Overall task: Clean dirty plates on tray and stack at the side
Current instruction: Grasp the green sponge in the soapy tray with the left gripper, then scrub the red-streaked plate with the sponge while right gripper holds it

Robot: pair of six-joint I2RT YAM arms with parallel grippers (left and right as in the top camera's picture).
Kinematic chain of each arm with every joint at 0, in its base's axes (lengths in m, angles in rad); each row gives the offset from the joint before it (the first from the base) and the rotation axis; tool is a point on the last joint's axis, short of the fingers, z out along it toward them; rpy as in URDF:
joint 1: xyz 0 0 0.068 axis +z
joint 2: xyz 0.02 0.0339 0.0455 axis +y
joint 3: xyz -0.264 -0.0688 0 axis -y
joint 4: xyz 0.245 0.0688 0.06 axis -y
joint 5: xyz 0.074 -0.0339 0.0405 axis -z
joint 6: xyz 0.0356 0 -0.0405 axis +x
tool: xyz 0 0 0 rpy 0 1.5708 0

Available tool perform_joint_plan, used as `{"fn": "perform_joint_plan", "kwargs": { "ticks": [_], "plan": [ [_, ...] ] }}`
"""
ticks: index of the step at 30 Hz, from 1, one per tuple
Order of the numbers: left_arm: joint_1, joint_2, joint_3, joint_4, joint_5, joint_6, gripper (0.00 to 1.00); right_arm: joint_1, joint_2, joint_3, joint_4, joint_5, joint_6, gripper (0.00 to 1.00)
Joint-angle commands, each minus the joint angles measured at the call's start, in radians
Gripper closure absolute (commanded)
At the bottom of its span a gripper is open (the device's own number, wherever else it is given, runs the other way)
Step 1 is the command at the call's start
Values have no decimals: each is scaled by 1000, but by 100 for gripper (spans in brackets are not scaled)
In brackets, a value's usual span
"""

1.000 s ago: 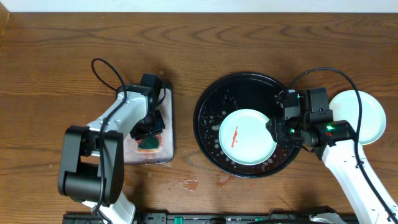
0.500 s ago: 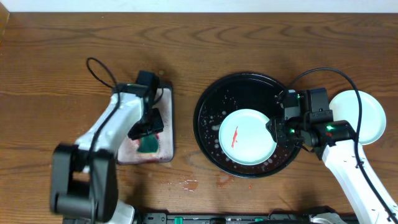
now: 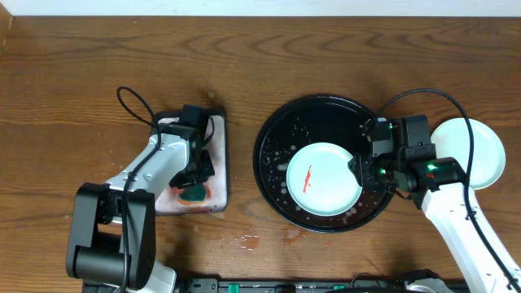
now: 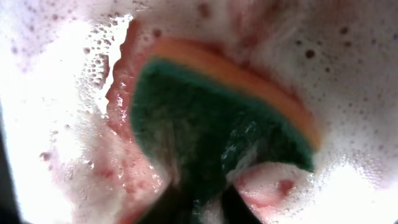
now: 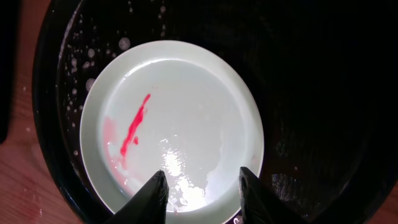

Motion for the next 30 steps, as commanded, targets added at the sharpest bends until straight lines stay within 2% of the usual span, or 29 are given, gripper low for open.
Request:
{"fn": "perform_joint_plan", "kwargs": {
  "ticks": [1, 5, 9, 14, 20, 28, 30],
  "plan": [
    [5, 18, 14, -10, 5, -1, 92, 8, -7, 17, -2, -11, 6, 65],
    [5, -16, 120, -116, 5, -1, 93, 8, -7, 17, -6, 34, 26, 68],
    [0, -56, 258, -256, 9, -1, 93, -5, -2, 14, -1, 187, 204, 73],
    [-55, -109, 384, -352, 135, -1, 93, -24, 46, 14, 9, 183, 214, 74],
    [-195, -138, 389, -254, 313, -23, 92, -24, 152, 14, 10, 118, 127, 73],
    [-418, -81, 375, -41, 307, -79, 93, -36, 323, 14, 86, 47, 65, 76],
    [-464, -44, 375, 0, 307, -100, 92, -36, 365, 14, 96, 13, 62, 81]
  ]
}}
